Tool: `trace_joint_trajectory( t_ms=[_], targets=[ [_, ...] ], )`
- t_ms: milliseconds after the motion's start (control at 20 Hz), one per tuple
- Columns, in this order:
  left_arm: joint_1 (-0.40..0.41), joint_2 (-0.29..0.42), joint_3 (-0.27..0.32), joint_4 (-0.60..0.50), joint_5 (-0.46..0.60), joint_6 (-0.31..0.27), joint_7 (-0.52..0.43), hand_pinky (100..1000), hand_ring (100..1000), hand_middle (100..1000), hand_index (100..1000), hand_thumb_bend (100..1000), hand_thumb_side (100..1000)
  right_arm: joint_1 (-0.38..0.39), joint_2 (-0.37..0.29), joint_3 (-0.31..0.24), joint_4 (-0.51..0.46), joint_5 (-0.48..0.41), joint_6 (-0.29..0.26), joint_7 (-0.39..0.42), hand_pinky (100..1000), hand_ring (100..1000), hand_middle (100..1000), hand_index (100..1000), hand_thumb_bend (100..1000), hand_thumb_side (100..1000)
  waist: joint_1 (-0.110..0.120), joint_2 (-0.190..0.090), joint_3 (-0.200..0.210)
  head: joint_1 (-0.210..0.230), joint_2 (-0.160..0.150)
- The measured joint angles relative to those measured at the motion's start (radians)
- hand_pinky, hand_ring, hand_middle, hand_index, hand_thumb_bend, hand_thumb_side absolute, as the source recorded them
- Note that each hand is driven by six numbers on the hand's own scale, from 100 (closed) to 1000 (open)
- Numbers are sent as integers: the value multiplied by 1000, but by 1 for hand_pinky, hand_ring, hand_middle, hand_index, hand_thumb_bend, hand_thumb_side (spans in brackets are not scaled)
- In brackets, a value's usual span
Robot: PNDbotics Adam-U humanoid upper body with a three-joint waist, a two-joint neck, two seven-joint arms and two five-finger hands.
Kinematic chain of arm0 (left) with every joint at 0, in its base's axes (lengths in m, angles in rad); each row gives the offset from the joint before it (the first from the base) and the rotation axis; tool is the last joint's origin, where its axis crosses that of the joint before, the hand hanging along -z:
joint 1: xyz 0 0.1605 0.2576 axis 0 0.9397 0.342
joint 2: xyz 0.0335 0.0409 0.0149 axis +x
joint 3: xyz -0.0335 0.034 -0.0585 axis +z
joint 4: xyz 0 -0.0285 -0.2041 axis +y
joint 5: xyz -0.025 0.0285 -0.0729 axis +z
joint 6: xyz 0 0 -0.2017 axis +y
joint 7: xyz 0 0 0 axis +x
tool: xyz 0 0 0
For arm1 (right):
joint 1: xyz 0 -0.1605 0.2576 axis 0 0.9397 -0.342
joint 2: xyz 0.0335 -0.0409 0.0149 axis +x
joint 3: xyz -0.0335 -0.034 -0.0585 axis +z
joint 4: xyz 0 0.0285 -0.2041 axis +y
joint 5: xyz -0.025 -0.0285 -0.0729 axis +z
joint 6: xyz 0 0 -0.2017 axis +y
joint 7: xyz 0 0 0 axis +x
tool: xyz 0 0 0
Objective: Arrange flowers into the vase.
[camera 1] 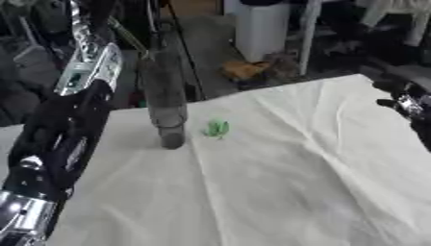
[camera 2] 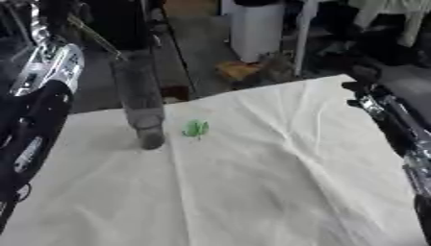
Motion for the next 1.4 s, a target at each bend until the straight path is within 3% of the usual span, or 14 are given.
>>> trace_joint_trajectory(
  t_ms=[550,1400],
  targets=[
    [-1,0,9,83,-36,15,21,100,100,100,100,1000,268,-1,0,5,-1,2,7,5,897,1000,858,1000,100,805,12,0,-34,12,-9],
    [-10,7,34,237,-117,33,85,100,100,100,100,1000,292,-2,0,6,-6,8,12,10,897,1000,857,1000,100,809,25,8,-51,26,-9]
  ],
)
